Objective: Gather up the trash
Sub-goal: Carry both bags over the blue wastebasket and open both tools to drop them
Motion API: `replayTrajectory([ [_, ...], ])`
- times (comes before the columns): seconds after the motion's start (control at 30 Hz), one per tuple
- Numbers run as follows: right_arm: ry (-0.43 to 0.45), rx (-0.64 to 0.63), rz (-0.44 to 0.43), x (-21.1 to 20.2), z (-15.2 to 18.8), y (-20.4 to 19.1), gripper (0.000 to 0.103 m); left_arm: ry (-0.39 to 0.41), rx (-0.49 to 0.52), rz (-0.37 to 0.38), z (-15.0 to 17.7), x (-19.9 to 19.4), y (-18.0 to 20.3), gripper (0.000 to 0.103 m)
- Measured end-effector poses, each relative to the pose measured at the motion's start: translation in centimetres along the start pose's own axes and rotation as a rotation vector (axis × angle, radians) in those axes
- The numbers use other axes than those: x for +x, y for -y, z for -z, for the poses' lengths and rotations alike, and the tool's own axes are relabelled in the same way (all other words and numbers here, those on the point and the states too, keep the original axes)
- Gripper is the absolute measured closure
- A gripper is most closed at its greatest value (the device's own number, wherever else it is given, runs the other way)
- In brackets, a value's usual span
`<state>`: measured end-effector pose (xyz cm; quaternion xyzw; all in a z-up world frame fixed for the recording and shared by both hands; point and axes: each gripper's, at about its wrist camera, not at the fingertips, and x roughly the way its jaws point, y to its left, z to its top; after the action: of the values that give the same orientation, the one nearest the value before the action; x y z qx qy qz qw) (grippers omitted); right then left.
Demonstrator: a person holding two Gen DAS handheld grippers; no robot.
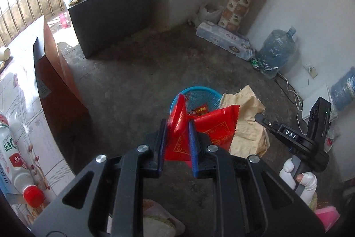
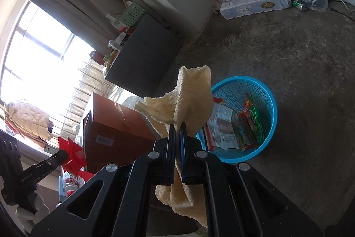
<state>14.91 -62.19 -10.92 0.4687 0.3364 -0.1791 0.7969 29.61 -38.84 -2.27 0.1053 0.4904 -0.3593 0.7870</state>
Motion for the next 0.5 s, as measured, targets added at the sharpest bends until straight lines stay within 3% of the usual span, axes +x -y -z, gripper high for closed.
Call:
replayTrajectory([
  [0.1,-0.049,0.06,0.068,6.2,-1.4,3.0,0.098,-0.05,-0.009,0.0,-1.0,3.9,0.3,0.086],
  [0.27,-0.179,0.167,0.079,14.6,-1.5,7.3,0.095,-0.107,-0.011,-0.008,-1.7,8.2,0.2,0.086],
  [0.33,-0.184,0.181,0.1,15.7,-1.4,8.2,0.07,-0.122,-0.008,-0.006,-1.6,8.9,-0.2,0.086],
  [0.4,-0.161,0.178,0.081,15.5,-1.3,8.7,0.061,-0.133,-0.003,-0.004,-1.9,10.1,0.1,0.085],
  [0.5,-0.127,0.179,0.056,13.9,-1.6,9.6,0.059,-0.151,-0.001,0.002,-2.2,11.8,0.8,0.085],
])
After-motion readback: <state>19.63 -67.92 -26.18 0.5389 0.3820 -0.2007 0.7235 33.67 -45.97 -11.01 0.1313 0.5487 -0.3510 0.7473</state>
